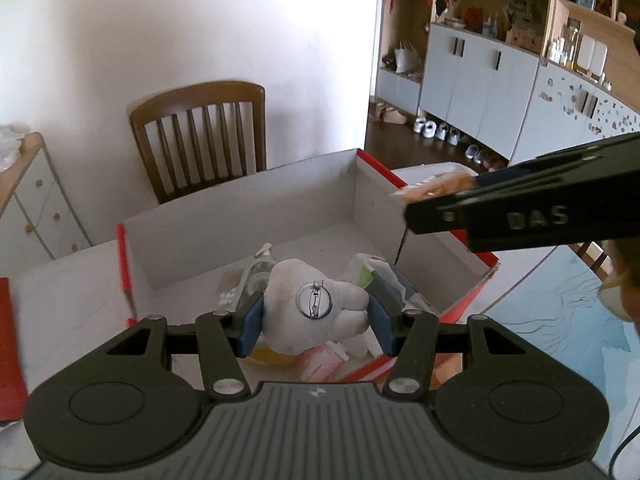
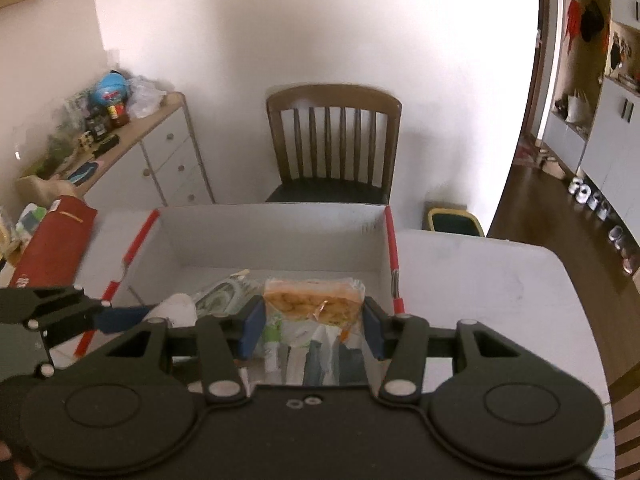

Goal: Organize objects
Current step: 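Lift both held items and carry them over the red box, then lower both items into the red box and open both grippers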

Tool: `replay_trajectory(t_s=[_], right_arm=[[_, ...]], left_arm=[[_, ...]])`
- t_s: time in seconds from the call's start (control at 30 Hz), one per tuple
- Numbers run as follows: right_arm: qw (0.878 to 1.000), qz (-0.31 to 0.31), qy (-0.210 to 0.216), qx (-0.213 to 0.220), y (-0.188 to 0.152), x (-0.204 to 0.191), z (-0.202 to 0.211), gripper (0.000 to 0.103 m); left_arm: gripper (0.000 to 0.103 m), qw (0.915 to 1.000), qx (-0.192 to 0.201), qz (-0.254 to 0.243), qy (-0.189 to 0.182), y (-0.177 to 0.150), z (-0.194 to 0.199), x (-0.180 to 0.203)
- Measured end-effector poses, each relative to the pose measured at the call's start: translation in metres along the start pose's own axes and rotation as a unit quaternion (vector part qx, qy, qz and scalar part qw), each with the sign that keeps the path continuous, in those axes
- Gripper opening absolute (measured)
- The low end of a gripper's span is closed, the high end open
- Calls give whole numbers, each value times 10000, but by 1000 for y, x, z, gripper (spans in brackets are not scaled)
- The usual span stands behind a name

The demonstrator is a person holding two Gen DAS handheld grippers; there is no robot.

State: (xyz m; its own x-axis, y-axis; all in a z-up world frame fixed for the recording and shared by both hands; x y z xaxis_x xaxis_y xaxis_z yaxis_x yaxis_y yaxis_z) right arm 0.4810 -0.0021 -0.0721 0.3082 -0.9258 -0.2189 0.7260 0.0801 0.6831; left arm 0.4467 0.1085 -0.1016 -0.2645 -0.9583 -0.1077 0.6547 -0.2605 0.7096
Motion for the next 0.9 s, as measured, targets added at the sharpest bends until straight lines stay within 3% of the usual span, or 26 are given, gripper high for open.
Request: replay_trajectory(t_s=[0.5, 0.9], right_arm=[[9984, -202, -208, -493, 1, -1, -70, 50], [9963, -105, -304, -797, -16, 4, -90, 51]], left_arm=[[54, 9971, -727, 184, -162, -6, -70, 1], [55, 9967, -729, -347, -96, 0, -86, 14]])
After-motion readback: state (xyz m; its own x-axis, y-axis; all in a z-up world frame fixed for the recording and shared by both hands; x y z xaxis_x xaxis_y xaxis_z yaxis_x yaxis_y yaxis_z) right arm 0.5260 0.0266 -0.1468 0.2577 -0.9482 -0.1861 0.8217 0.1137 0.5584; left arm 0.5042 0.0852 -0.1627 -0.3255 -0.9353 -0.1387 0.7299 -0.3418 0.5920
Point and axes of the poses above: each gripper's, at about its wrist camera, not at the fingertips, and z roughly against the way its jaws point, x to its right, y to its top, the point moved 9 cm from there along -z, roughly the way its jaws point, and after that the axes turned 10 degrees about -z, right-handed, at the moved point
